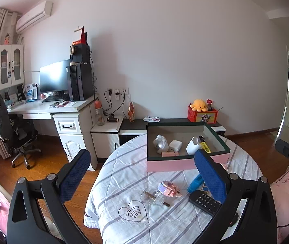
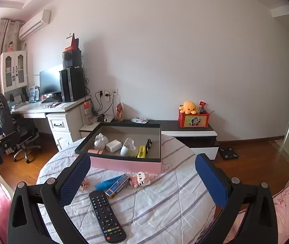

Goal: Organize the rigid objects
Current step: 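Withdraw both tools from the box toward the block figures, then grasp the pastel block figure with the left tool while the right tool grasps the white-pink block cat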

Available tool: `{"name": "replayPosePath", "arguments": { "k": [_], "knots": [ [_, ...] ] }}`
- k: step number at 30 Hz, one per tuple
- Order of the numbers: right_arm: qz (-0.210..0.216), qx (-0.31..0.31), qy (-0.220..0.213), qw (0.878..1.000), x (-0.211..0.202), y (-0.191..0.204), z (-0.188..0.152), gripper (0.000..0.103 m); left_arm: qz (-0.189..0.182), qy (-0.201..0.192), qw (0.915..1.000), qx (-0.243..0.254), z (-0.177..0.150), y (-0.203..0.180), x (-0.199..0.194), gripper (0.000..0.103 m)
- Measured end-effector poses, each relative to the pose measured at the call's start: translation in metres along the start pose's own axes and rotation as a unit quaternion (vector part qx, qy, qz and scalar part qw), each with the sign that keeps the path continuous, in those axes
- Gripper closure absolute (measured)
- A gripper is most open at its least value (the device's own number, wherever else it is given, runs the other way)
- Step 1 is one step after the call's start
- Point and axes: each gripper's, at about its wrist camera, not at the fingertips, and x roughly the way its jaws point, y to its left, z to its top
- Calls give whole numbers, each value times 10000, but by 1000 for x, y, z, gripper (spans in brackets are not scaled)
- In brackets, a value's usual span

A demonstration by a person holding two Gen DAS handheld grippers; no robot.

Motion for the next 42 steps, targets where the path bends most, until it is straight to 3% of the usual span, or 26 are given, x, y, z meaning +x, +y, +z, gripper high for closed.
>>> {"name": "replayPosePath", "arguments": {
  "k": [6, 13, 22, 33, 35, 39, 42],
  "knots": [
    [-13, 4, 226, 9997, 13, 2, -12, 0, 61, 264, 9996, -24, -11, 4, 16, 0],
    [-62, 31, 701, 9975, 49, -1, -32, 0, -129, 753, 9971, 51, -32, -2, 51, 0],
    [-60, 99, 1173, 9930, 92, -11, -55, 0, -340, 1439, 9876, 527, -71, -24, 110, 0],
    [6, 151, 1639, 9864, 145, -20, -73, 0, -610, 1849, 9761, 971, -98, -53, 169, 0],
    [16, 156, 1699, 9853, 152, -21, -75, 0, -593, 1880, 9746, 1062, -101, -57, 175, 10],
    [41, 184, 1802, 9835, 163, -24, -80, 0, -594, 2054, 9701, 1149, -106, -60, 188, 20],
    [24, 181, 1880, 9820, 170, -26, -82, 0, -731, 2014, 9706, 1096, -103, -56, 188, 43]
  ]
}}
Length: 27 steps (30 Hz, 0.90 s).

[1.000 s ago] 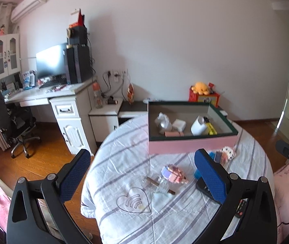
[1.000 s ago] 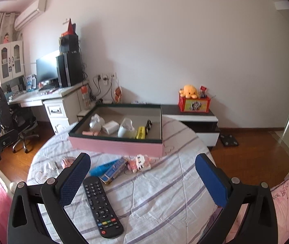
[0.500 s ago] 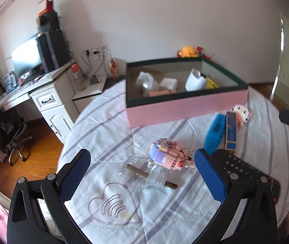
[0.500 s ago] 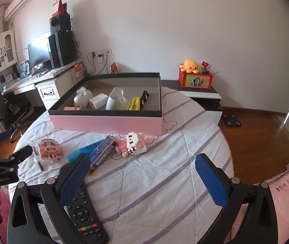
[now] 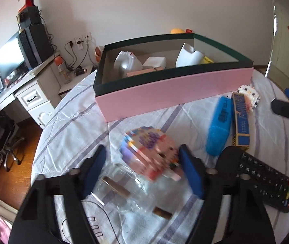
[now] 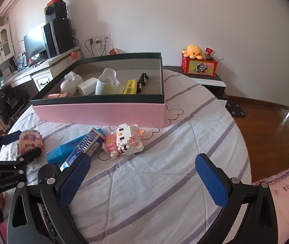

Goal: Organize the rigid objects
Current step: 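Grasp the pastel block figure with the left tool while the right tool grasps the white-pink block cat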

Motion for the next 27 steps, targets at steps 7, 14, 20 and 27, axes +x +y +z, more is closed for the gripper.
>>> {"name": "replayPosePath", "arguments": {
  "k": [7, 14, 20, 27],
  "knots": [
    [41, -66, 221, 9997, 16, 3, 2, 0, -50, -9, 9999, -100, 0, 5, 0, 47],
    [-184, -266, 446, 9985, 39, 5, 19, 0, -61, -13, 9998, -203, -1, 7, -1, 47],
    [5, -520, 724, 9960, 62, 16, 25, 6, -70, 8, 9997, -245, -3, 9, -1, 47],
    [131, -550, 790, 9953, 65, 22, 23, 60, -54, 21, 9997, -254, -3, 9, -1, 46]
  ]
}}
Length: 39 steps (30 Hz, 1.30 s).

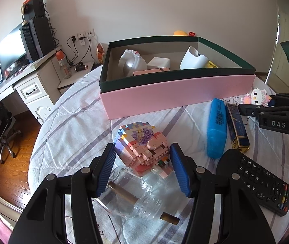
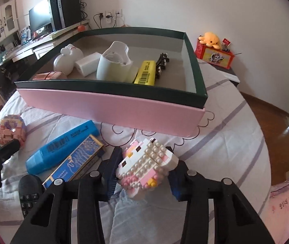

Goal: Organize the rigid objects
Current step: 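Grasp the pastel block figure with the left tool while the right tool grasps the white-pink block cat, then lift the block figure with the left tool while the right tool carries the block cat over the box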

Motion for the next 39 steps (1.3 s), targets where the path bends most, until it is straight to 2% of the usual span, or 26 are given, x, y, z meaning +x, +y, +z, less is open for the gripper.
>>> {"name": "replayPosePath", "arguments": {
  "k": [3, 10, 17, 25, 39],
  "knots": [
    [12, 36, -10, 10000, -4, -4, -4, 61, 2, 3, 10000, 2, 0, 0, 0, 46],
    [-343, 136, -23, 9993, -23, -13, -24, 60, 81, 111, 9999, -44, 2, -3, 4, 41],
    [-264, 341, -97, 9990, -32, -22, -39, 60, 76, 197, 9996, -175, 5, -2, 7, 41],
    [-225, 380, -141, 9989, -30, -23, -37, 60, 88, 211, 9996, -142, 7, -3, 10, 44],
    [-158, 380, -245, 9989, -29, -25, -38, 60, 144, 191, 9997, -59, 7, -4, 9, 44]
  ]
}}
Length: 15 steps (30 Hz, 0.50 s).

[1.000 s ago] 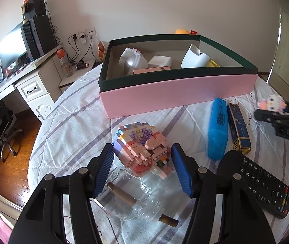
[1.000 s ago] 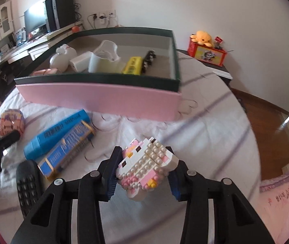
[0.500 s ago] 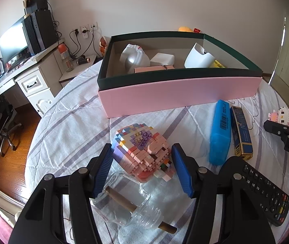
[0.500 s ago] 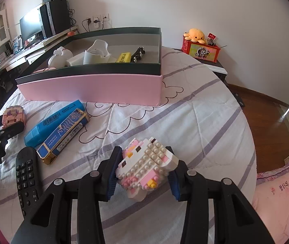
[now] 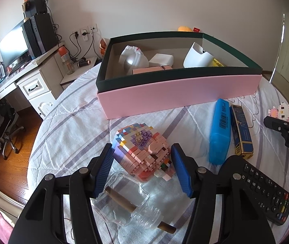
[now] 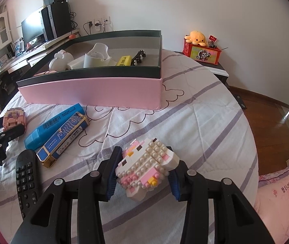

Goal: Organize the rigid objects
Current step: 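Lift the block figure with the left tool while the right tool carries the block cat over the box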

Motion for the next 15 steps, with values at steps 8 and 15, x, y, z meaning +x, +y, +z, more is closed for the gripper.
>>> {"name": "replayPosePath", "arguments": {
  "k": [8, 15],
  "knots": [
    [75, 3, -33, 10000, -7, 1, -1, 60, -15, -51, 10000, -19, -1, 1, -4, 47],
    [267, 36, -180, 9995, -20, 4, -2, 60, -163, -245, 9995, -121, 0, 5, -21, 47]
  ]
}}
